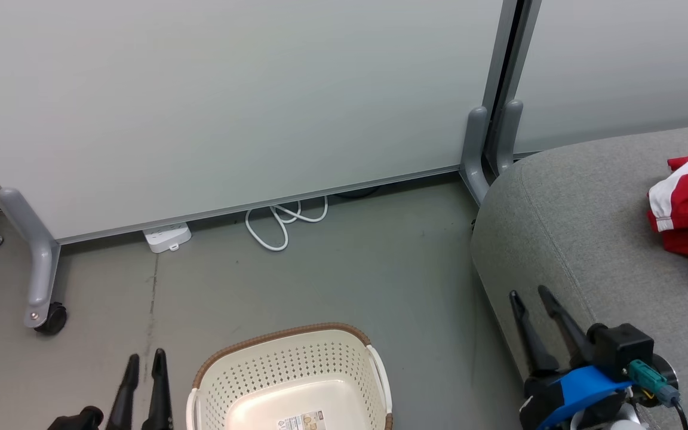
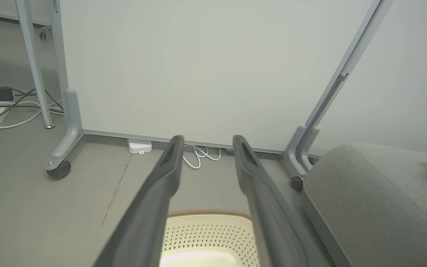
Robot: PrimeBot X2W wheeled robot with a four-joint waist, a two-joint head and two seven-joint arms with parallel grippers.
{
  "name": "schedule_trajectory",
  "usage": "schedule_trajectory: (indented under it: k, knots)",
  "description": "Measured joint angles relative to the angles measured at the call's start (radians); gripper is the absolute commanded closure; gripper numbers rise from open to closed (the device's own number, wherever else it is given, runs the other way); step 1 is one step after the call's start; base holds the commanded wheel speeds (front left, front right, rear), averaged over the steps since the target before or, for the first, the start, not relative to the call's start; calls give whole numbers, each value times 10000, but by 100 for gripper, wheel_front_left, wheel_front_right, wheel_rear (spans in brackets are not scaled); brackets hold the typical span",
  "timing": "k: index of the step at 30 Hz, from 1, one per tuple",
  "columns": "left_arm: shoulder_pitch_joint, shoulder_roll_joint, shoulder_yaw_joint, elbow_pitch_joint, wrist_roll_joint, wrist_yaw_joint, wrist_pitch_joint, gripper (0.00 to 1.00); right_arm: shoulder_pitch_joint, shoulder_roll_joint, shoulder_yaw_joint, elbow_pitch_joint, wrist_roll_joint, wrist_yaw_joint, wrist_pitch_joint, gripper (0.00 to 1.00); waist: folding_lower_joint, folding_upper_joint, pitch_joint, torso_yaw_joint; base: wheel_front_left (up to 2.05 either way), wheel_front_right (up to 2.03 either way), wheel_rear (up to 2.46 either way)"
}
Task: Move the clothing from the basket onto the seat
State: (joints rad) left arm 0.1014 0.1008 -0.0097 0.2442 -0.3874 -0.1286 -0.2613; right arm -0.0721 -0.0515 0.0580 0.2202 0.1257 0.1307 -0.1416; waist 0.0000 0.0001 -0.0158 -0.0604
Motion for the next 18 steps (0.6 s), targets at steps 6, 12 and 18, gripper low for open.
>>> schedule_trajectory:
  k: [6, 12, 18]
  knots:
    - [222, -157, -21, 416, -257, 0, 134, 100, 265, 4, -15, 433, 299, 0, 77, 100, 0, 0, 5, 12, 0, 0, 0]
    - [157, -178, 33, 405, -1246, 0, 433, 100, 265, 4, -146, 431, 1498, 0, 265, 100, 0, 0, 14, 42, 0, 0, 0]
    - [-28, -203, 140, 378, -2165, 0, 698, 100, 254, 4, -284, 430, 2602, 0, 453, 100, 1, 0, 23, 70, 0, 0, 0]
